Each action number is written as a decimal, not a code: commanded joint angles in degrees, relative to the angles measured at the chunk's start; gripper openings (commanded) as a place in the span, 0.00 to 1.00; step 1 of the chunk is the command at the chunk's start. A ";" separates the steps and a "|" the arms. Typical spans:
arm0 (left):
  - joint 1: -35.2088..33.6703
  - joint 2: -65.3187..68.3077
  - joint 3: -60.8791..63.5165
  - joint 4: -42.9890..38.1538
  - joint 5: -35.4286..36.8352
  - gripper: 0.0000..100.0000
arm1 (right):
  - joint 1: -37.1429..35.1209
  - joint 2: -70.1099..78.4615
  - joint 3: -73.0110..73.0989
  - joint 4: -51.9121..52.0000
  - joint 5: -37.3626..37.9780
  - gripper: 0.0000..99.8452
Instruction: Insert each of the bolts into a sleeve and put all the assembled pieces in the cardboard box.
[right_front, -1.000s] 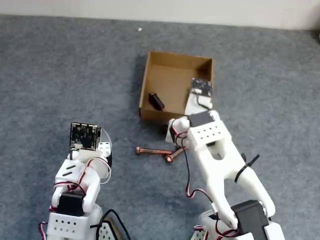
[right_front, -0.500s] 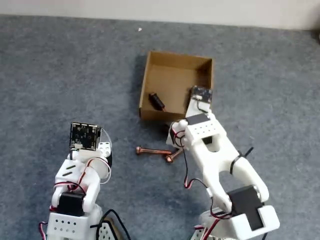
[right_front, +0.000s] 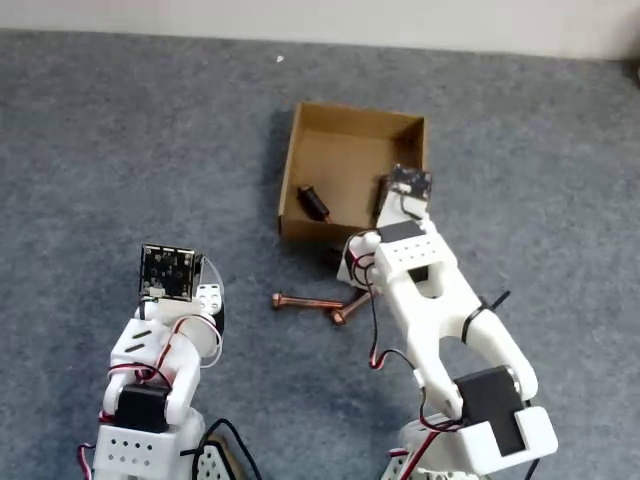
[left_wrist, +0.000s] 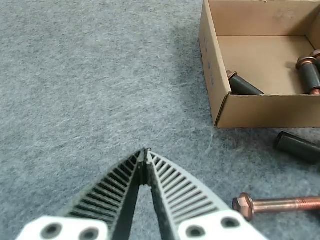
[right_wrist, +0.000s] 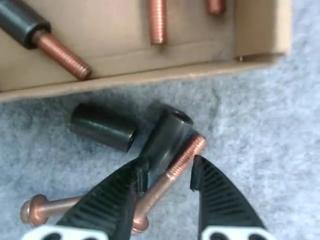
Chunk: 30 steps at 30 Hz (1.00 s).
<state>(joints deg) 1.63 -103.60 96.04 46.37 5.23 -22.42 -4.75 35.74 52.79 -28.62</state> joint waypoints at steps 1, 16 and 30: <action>-0.75 -0.22 1.10 0.18 -0.70 0.01 | 1.10 0.04 -0.92 -3.74 -0.26 0.13; -0.75 -0.22 1.10 0.18 -0.70 0.01 | 1.36 7.08 -0.48 -6.73 3.16 0.01; -0.40 -0.22 1.10 0.18 -0.70 0.01 | 4.18 -25.54 2.33 5.85 7.82 0.01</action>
<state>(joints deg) 1.63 -103.60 96.04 46.37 5.23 -18.90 -20.22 36.88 57.54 -22.55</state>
